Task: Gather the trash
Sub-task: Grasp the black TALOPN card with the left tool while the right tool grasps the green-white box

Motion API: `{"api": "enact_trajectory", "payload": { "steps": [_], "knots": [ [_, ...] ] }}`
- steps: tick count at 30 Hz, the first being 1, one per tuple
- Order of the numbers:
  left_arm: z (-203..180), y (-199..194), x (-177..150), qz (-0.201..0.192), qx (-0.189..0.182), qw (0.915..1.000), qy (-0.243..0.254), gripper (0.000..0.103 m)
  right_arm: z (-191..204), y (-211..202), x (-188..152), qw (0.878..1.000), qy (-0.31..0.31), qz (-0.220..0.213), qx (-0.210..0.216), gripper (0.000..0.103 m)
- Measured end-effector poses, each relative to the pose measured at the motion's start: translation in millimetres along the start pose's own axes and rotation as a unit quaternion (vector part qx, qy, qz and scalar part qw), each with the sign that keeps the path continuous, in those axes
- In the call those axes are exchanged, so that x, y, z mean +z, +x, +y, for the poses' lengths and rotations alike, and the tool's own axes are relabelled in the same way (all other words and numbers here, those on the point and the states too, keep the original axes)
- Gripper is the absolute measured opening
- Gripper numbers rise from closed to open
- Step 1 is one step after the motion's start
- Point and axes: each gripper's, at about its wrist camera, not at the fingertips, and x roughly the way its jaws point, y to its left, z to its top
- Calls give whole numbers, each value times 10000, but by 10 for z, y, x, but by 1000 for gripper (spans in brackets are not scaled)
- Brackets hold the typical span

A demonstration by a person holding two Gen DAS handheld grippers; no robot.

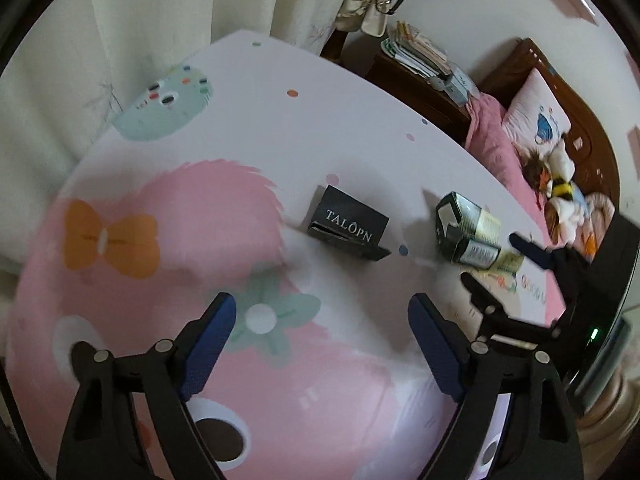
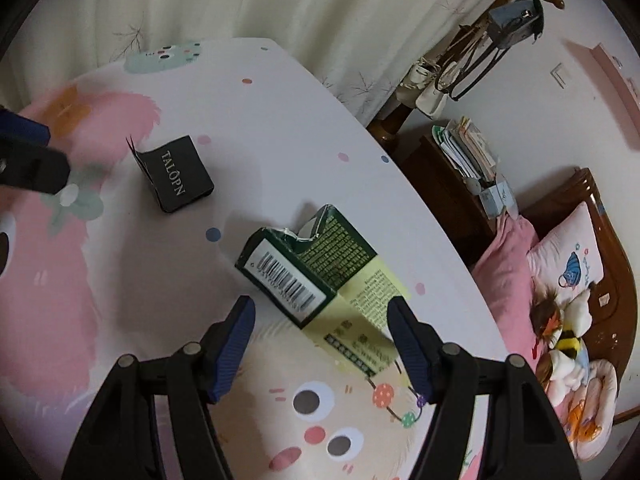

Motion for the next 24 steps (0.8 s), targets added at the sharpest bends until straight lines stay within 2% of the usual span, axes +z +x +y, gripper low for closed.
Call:
{"api": "enact_trajectory", "payload": {
  "steps": [2,4,8,10,12,15,18,19,20,21,24],
  "knots": [
    [-33,73,51,54,-18,9999,-91,85,-7,65,14,9998,40,81,163,30],
    [-78,167,92,122,-38,9997,-202,85,-30,108,32,9992,155,144,348,25],
    [-168,326,183,224,-81,9985,-487,85,-180,84,19,9929,899,67,778,25],
    [-197,411,230,265,-69,9973,-684,85,-297,65,-16,9829,1487,36,1087,25],
    [-202,490,270,300,-33,9956,-882,80,-400,47,-65,9703,2035,42,1308,24],
    [-209,646,337,420,9,9921,-1183,63,-475,37,-135,9535,2570,33,1576,24],
    [-233,804,381,578,106,9895,-1318,43,-495,10,-203,9428,2841,6,1746,23],
    [-266,811,396,499,192,9904,-1274,37,-490,-9,-223,9408,2891,-5,1768,23],
    [-304,829,410,490,209,9916,-1177,16,-484,-22,-245,9391,2934,-14,1791,23],
    [-340,856,418,533,202,9926,-1075,6,-487,-32,-262,9377,2965,-21,1814,22],
    [-424,848,402,443,208,9957,-788,3,-460,-99,-327,9317,3078,-36,1929,21]
  ]
}}
